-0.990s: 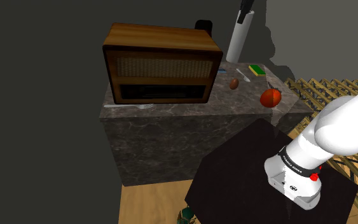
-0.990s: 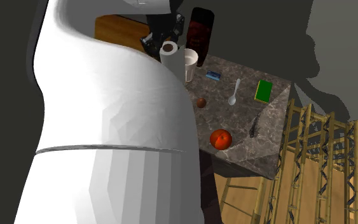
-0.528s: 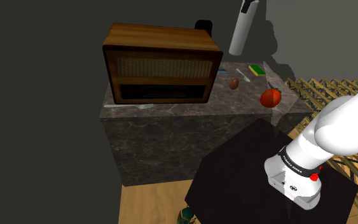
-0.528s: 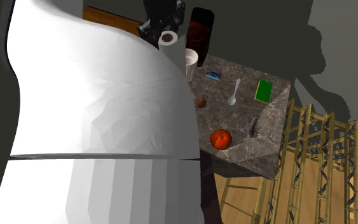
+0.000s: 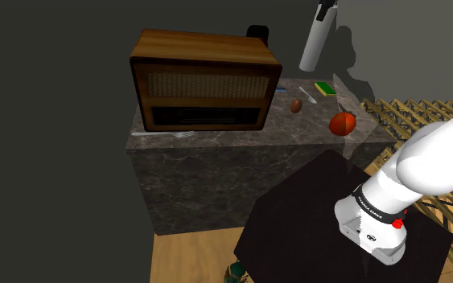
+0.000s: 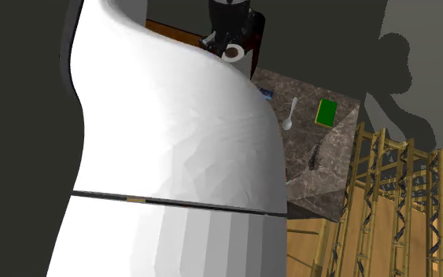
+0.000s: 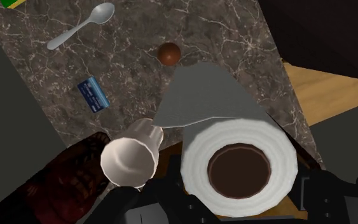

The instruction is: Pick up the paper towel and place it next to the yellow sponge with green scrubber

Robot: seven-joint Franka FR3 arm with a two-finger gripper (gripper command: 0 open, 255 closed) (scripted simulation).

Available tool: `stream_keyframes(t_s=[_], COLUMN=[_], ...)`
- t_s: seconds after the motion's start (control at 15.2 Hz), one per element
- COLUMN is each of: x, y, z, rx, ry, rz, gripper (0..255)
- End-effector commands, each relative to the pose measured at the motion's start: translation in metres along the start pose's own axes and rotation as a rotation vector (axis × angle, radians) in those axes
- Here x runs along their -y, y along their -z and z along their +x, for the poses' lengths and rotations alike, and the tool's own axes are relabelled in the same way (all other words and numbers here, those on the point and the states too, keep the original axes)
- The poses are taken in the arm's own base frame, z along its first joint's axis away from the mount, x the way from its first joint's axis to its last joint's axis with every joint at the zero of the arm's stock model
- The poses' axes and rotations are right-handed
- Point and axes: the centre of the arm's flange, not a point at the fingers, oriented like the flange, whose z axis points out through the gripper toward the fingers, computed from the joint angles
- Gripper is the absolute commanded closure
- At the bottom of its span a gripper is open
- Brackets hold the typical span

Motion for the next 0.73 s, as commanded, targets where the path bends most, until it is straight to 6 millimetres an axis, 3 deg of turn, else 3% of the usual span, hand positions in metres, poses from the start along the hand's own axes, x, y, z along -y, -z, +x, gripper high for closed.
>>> stream_keyframes(t_s=[0.0,0.66], x=[-0.017,-0.092], y=[-0.011,-0.064], z=[-0.021,-0.116], rx=[0.0,0.0], ry=[0.001,0.001], rz=[0.0,0.0], gripper=[255,255])
